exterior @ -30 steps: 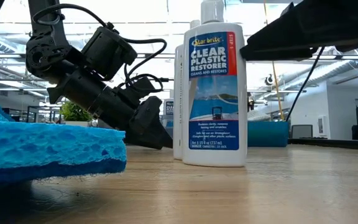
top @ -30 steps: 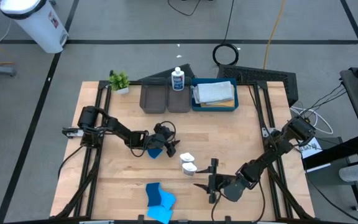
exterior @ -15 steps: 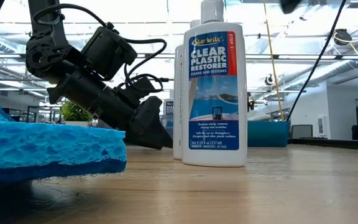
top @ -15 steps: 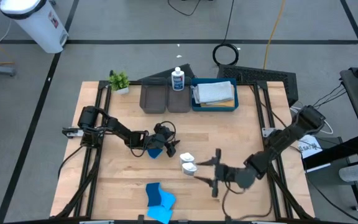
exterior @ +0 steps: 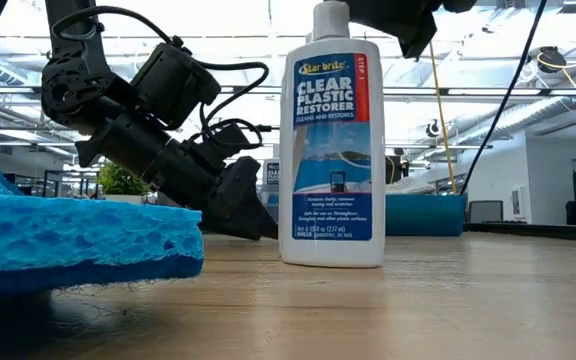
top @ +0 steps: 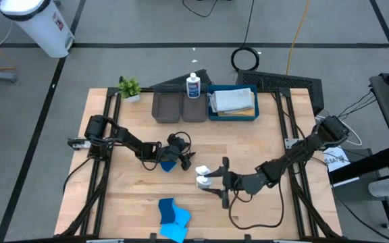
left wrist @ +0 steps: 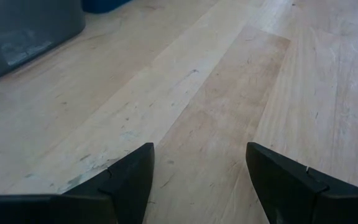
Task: Pick & Place Kitchen Items
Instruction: Put the bottom white plastic restorer bottle into the right black bin
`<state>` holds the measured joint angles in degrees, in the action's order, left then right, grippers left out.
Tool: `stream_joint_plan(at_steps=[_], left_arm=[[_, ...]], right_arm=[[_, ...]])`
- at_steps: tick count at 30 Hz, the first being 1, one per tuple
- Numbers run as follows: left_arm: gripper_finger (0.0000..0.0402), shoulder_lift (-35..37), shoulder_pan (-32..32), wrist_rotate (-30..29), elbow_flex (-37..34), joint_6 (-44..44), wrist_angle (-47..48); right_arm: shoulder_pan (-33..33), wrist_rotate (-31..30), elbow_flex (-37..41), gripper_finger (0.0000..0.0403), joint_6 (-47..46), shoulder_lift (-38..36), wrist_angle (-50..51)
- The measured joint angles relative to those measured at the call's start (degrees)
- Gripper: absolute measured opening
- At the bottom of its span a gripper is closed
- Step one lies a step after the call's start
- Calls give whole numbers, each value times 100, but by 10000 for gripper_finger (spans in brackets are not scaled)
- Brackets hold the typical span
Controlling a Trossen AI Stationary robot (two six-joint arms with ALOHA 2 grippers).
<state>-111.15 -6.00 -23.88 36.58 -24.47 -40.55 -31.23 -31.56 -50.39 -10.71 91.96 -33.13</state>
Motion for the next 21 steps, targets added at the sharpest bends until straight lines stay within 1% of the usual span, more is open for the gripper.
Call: stream_joint_plan(at_steps=[7,10,15,21], left_arm=[[257,0,0,0,0,-2,2],[257,0,0,0,0,-2,2],[257,0,0,0,0,-2,2],[257,0,0,0,0,-1,2]], right_arm=[[-43,21,13,202,375,20,-197],[-142,-18,20,202,674,24,-358],[-266,-715,20,202,1159,16,-419],[-269,-715,20,202,932,15,-246]])
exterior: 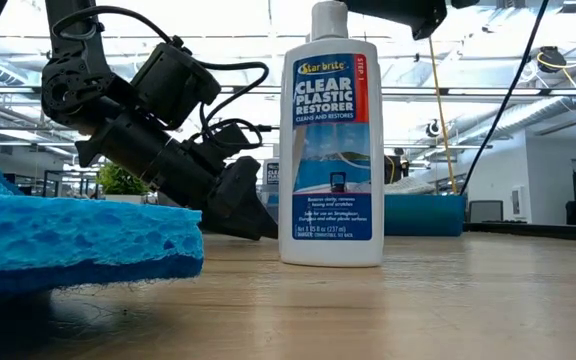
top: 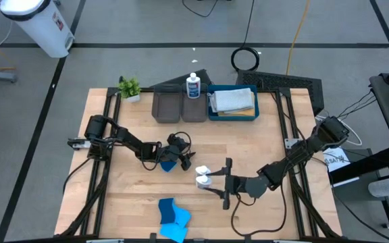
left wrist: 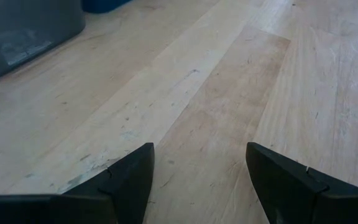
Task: Pick & Place Kitchen Items
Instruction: Put the bottom white plastic restorer bottle into the right black bin
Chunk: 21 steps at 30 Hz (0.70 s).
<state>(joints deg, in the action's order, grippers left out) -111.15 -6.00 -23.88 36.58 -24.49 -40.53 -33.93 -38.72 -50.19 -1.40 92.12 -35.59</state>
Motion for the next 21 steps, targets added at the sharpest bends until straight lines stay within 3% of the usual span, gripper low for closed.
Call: stream_joint_plan(at_steps=[8,21], left_arm=[[257,0,0,-2,0,2,1],[257,0,0,-13,0,2,0]], right_arm=[[82,40,-1,202,-396,43,245],[396,291,-7,202,-546,560,-422]])
